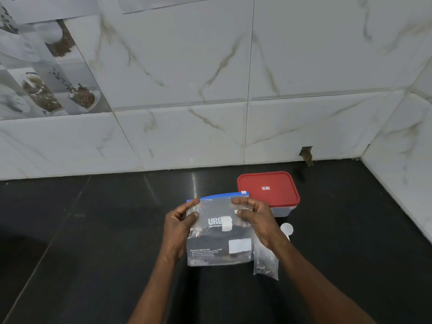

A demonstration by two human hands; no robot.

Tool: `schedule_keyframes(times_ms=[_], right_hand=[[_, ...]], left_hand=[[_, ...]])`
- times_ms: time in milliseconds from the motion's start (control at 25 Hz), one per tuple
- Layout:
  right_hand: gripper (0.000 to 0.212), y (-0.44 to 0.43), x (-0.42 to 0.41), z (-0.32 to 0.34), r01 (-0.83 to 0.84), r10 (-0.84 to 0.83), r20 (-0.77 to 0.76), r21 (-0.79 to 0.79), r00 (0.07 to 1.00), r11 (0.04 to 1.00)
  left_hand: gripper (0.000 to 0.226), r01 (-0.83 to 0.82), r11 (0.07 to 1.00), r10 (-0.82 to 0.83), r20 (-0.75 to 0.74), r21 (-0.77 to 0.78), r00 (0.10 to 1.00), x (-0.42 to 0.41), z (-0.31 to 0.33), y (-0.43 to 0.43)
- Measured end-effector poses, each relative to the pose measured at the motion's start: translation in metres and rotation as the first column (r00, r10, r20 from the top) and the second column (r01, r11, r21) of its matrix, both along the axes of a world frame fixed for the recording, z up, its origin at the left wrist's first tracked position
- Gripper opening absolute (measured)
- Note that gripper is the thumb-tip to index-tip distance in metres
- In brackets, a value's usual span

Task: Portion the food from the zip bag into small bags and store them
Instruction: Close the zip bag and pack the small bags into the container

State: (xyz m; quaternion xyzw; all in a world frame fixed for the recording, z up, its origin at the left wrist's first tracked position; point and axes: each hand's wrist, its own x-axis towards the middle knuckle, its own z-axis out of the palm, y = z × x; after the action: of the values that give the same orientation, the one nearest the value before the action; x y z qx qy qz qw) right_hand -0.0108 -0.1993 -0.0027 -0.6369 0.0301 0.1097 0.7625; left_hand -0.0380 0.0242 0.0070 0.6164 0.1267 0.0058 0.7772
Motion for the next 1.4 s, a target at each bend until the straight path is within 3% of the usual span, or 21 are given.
schedule_keyframes(times_ms=[240,320,400,520,600,680,880,960,1040,1160,1280,1400], right_hand=[[0.065,-0.004,-0.004,0.005,-0.109,0.109,0.008,0.184,0.994,0.977],[0.071,-0.005,-0.006,0.001,-0.194,0.192,0.022,0.118,0.981,0.974],[0.066,-0.002,-0.004,-0.001,-0.162,0.162,0.038,-0.008,0.986,0.987],[0.066,0.007,-0.003,-0.002,-0.049,0.047,0.044,0.029,0.998,0.998],[0.084,0.011,-0.007,-0.007,-0.052,0.053,-0.001,0.103,0.999,0.993],[0.098,0.013,-0.016,-0.018,-0.080,0.081,-0.054,0.024,0.995,0.997],[0.055,0.032,-0.023,-0.032,0.057,-0.065,-0.078,-0.104,0.995,0.993],[0.031,0.041,-0.018,-0.038,0.124,-0.131,-0.127,-0.061,0.983,0.990],[0.017,0.049,-0.012,-0.047,0.252,-0.237,-0.277,0.017,0.931,0.968],[0.013,0.059,-0.004,-0.067,0.423,-0.390,-0.469,-0.038,0.792,0.906],[0.009,0.064,0.001,-0.077,0.492,-0.483,-0.483,-0.117,0.731,0.862],[0.005,0.066,0.003,-0.079,0.531,-0.536,-0.455,-0.152,0.711,0.834]], left_hand=[[0.048,0.007,1.000,-0.007,0.034,0.005,0.999,0.005,0.000,-0.002],[0.058,0.001,0.998,0.003,0.067,-0.058,0.998,0.007,-0.005,0.000],[0.070,0.061,0.987,-0.051,0.074,-0.150,0.996,0.010,-0.014,0.006],[0.051,0.213,0.971,-0.215,-0.009,-0.113,0.977,0.012,-0.018,0.012],[0.046,0.164,0.980,-0.171,-0.053,-0.111,0.984,0.017,-0.018,0.015],[0.046,0.094,0.980,-0.106,-0.063,-0.174,0.992,0.024,-0.016,0.020],[0.050,0.043,0.987,-0.058,-0.093,-0.158,0.994,0.064,-0.015,0.035],[0.052,0.066,0.987,-0.081,-0.099,-0.143,0.992,0.084,-0.014,0.038],[0.057,0.095,0.989,-0.108,-0.116,-0.116,0.987,0.099,-0.019,0.037],[0.074,0.114,0.992,-0.104,-0.188,0.044,0.977,0.123,-0.043,0.033],[0.090,0.143,0.954,-0.073,-0.261,0.264,0.963,0.138,-0.067,0.027],[0.092,0.144,0.949,-0.082,-0.222,0.282,0.972,0.142,-0.070,0.015]])
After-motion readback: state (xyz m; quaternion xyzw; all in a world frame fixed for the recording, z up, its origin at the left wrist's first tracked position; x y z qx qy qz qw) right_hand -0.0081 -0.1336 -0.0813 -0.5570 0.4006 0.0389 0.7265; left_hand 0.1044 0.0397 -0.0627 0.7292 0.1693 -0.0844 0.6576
